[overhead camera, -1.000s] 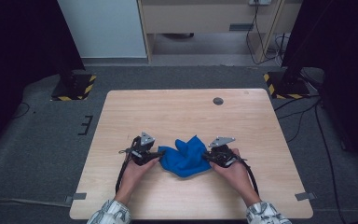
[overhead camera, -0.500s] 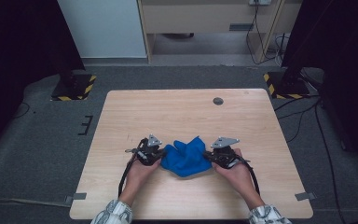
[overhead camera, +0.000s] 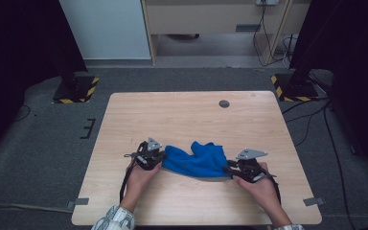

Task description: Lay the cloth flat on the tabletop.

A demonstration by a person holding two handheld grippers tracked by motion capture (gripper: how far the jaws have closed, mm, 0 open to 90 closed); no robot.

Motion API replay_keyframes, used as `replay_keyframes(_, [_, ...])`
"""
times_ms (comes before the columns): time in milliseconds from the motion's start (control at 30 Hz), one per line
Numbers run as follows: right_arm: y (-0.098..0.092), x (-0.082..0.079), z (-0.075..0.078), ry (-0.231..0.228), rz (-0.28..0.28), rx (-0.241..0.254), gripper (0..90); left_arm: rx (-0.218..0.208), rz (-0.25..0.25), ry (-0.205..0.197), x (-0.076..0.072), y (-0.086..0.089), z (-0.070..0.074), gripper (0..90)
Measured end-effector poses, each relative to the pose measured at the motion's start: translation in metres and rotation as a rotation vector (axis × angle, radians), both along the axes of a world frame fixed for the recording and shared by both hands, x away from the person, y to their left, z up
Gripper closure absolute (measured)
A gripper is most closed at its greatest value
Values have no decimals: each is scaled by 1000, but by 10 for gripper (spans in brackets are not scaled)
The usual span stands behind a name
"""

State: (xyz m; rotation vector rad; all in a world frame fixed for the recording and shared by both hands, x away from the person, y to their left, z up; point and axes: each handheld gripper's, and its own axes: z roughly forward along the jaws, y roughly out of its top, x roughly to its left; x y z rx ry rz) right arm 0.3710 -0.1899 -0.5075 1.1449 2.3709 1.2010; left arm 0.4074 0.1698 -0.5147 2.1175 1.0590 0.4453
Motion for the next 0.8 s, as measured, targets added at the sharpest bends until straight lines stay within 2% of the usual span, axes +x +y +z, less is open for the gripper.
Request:
replay_keyframes(33, [0, 0, 0, 0, 0, 0, 583, 0, 1, 0, 0, 1, 0, 848])
replay_keyframes(67, [0, 4, 8, -15, -9, 13, 512, 5, -1, 3, -1, 1, -1, 846])
replay_keyframes(100, [0, 4, 8, -15, -9, 13, 512, 5, -1, 3, -1, 1, -1, 844])
replay_keyframes(133, [2, 9, 16, -29, -17, 16, 485, 7, -5, -6, -2, 1, 0, 844])
replay_keyframes(300, [15, 21, 30, -42, -18, 31, 481, -2, -14, -30, -5, -1, 4, 843])
replay_keyframes(433, [49, 41, 38, -46, 18, 0, 484, -15, -18, -45, -6, -2, 6, 845])
replay_keyframes(567, [79, 56, 34, -32, 40, -27, 487, -28, -20, -59, -6, -2, 9, 846])
replay_keyframes(600, [85, 60, 32, -24, 43, -36, 522, -30, -20, -63, -6, -1, 9, 846])
replay_keyframes(667, [94, 65, 27, -7, 61, -74, 674, -34, -20, -63, -6, 0, 10, 846])
replay_keyframes(700, [94, 65, 27, -7, 61, -74, 674, -34, -20, -63, -6, 0, 10, 847])
replay_keyframes(733, [97, 68, 24, 1, 69, -96, 838, -43, -13, -73, -6, 1, 11, 848])
replay_keyframes(767, [97, 68, 24, 1, 69, -96, 838, -43, -13, -73, -6, 1, 11, 848])
replay_keyframes(800, [95, 68, 28, -1, 68, -90, 881, -54, -2, -90, -7, 4, 14, 849])
